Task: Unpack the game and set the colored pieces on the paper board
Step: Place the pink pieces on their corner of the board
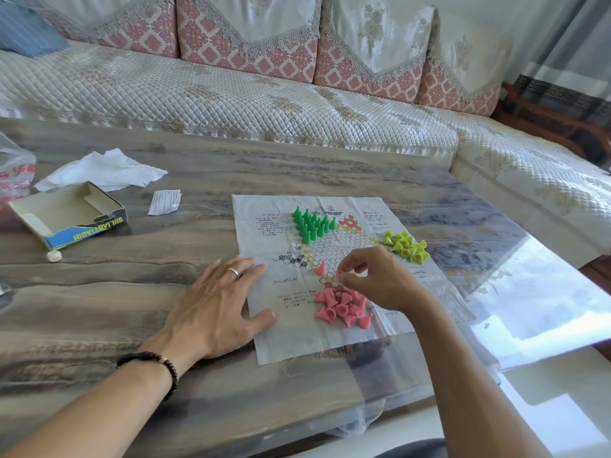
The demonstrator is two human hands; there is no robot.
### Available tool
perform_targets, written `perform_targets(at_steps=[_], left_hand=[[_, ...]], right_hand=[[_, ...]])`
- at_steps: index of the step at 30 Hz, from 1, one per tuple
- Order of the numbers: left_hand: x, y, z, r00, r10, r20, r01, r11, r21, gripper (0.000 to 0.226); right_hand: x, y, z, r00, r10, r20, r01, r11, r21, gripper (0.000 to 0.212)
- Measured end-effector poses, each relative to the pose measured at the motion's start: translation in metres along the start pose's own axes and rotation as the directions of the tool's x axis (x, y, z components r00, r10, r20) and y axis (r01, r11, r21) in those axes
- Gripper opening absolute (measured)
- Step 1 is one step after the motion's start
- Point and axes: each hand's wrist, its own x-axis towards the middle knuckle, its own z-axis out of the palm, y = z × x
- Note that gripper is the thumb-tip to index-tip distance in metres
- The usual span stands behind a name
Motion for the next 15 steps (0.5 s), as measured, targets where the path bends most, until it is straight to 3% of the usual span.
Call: perform_targets(at_steps=[2,6,15], left_hand=[[0.000,0.001,-0.001,1.000,0.002,0.001,-0.002,1.000,0.001,0.095],[0.000,0.001,-0.001,1.000,0.001,0.003,-0.001,1.000,-0.001,0.096],[0.000,0.000,0.000,1.000,0.003,-0.005,-0.003,1.000,0.011,0.095]], right_hand=[[0.001,0.004,0.000,0.998,0.028,-0.064,-0.025,0.998,0.053,0.007],[0.004,0.003,0.004,0.990,0.039,-0.138,-0.043,0.999,-0.028,0.005],[0.015,-0.004,0.014,0.996,0.063,-0.061,-0.070,0.991,-0.117,0.010]])
